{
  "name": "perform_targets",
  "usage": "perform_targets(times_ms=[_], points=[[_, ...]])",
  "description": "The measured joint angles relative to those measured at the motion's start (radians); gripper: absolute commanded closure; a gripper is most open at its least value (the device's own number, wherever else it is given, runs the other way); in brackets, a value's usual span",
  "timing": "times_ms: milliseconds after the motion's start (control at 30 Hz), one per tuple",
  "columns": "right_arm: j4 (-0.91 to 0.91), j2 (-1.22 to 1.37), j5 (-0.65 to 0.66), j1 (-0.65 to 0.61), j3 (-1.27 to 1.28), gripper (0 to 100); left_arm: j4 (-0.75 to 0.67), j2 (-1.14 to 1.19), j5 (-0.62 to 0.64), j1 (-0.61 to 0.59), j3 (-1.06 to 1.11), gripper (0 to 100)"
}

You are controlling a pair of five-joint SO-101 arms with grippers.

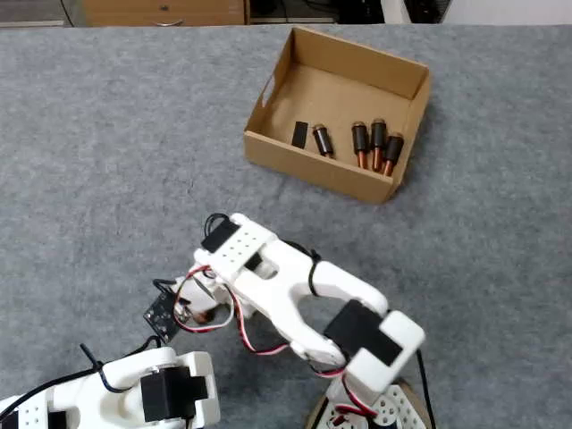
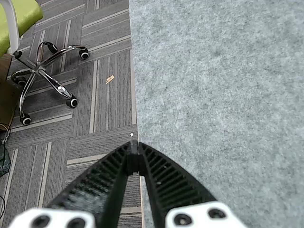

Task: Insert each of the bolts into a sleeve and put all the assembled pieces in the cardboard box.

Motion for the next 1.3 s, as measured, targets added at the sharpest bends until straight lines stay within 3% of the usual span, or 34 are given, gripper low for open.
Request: perform_targets(times_ms=[400, 667, 1133, 1300], points=[[0.028, 0.052, 0.0, 0.0, -0.064, 99.7, -0.006, 0.0, 0.0, 0.0, 0.0, 98], [0.298, 0.064, 0.0, 0.018, -0.258, 99.7, -0.006, 0.0, 0.0, 0.0, 0.0, 98], [0.423, -0.196, -0.005, 0.109, -0.537, 99.7, -0.006, 0.0, 0.0, 0.052, 0.0, 98], [0.43, -0.253, -0.11, 0.181, -0.626, 99.7, -0.006, 0.0, 0.017, 0.12, 0.0, 98]])
